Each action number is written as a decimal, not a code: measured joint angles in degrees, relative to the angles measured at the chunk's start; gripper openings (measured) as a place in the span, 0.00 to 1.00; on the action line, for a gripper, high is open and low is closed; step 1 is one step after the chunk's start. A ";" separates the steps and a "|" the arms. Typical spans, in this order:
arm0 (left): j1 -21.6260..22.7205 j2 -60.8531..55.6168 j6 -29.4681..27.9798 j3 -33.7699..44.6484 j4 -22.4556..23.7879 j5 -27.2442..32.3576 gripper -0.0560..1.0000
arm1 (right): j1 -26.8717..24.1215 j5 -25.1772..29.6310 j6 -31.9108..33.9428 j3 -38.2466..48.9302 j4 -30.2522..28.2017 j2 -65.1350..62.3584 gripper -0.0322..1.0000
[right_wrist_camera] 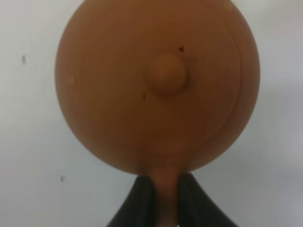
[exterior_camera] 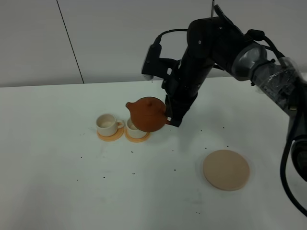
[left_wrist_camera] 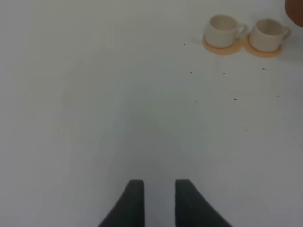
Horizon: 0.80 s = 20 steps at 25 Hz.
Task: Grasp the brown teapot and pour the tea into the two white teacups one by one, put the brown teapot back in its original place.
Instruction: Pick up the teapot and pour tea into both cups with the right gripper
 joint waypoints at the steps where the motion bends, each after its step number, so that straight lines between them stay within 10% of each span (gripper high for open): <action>1: 0.00 0.00 0.00 0.00 0.00 0.00 0.27 | 0.38 0.04 0.88 -1.07 -0.54 0.56 0.12; 20: 0.00 -0.02 0.00 0.00 0.00 0.00 0.27 | 6.71 0.75 9.58 -8.87 -6.12 5.30 0.12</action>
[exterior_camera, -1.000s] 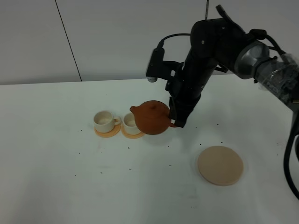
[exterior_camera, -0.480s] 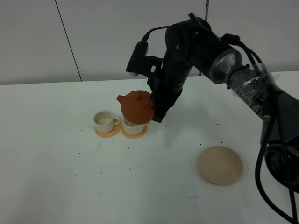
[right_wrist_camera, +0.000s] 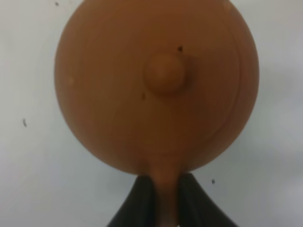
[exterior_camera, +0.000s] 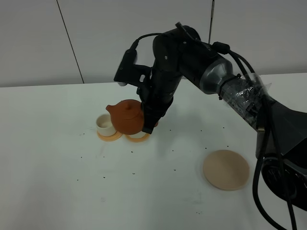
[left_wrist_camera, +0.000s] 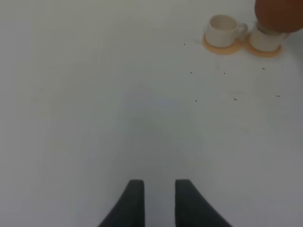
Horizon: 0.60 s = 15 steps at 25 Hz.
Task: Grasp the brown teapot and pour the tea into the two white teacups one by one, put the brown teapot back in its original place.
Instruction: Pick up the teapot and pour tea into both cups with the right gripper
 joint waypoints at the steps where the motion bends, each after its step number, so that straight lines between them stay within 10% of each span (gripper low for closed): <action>1: 0.00 0.00 0.00 0.00 0.00 0.00 0.27 | 0.26 -0.23 0.00 0.00 0.12 0.00 0.12; 15: 0.00 0.00 0.10 0.00 0.00 0.00 0.27 | 0.86 -1.38 3.31 0.00 -1.33 0.12 0.12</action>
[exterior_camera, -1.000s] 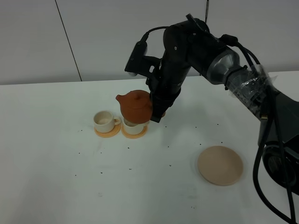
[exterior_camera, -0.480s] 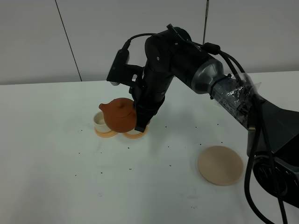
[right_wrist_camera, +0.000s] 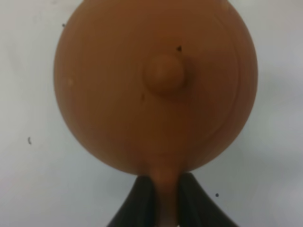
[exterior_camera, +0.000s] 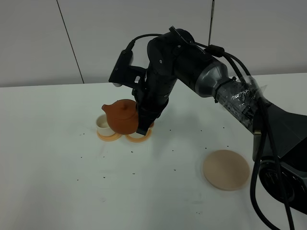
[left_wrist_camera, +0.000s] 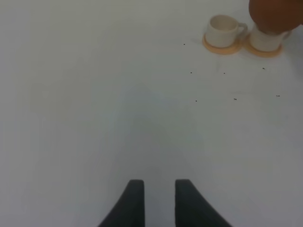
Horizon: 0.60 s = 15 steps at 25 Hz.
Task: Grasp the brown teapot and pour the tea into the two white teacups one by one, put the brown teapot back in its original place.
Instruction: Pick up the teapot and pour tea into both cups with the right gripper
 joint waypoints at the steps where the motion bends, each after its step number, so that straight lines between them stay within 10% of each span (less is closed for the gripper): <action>1: 0.00 0.00 0.00 0.00 0.00 0.00 0.27 | 0.00 0.00 0.58 0.00 -0.41 0.00 0.12; 15: 0.00 0.00 0.00 0.00 0.00 0.00 0.27 | 0.00 1.59 4.89 0.00 -1.21 0.00 0.12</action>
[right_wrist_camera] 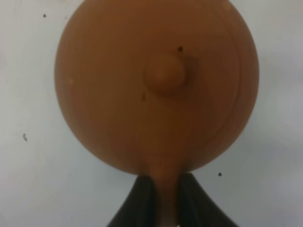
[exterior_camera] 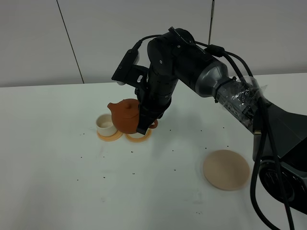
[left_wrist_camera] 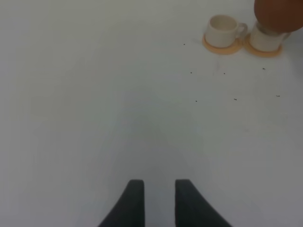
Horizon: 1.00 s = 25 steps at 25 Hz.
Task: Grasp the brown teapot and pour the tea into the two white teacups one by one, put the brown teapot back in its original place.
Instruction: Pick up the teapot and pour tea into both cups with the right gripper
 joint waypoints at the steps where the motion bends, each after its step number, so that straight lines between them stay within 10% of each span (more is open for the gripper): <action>1: 0.00 0.00 0.00 0.00 0.00 0.00 0.27 | 0.00 0.08 -0.02 0.00 0.05 0.00 0.12; 25: 0.00 0.00 0.00 0.00 0.00 0.00 0.27 | 0.00 -7.80 -0.56 -2.23 -7.81 1.19 0.12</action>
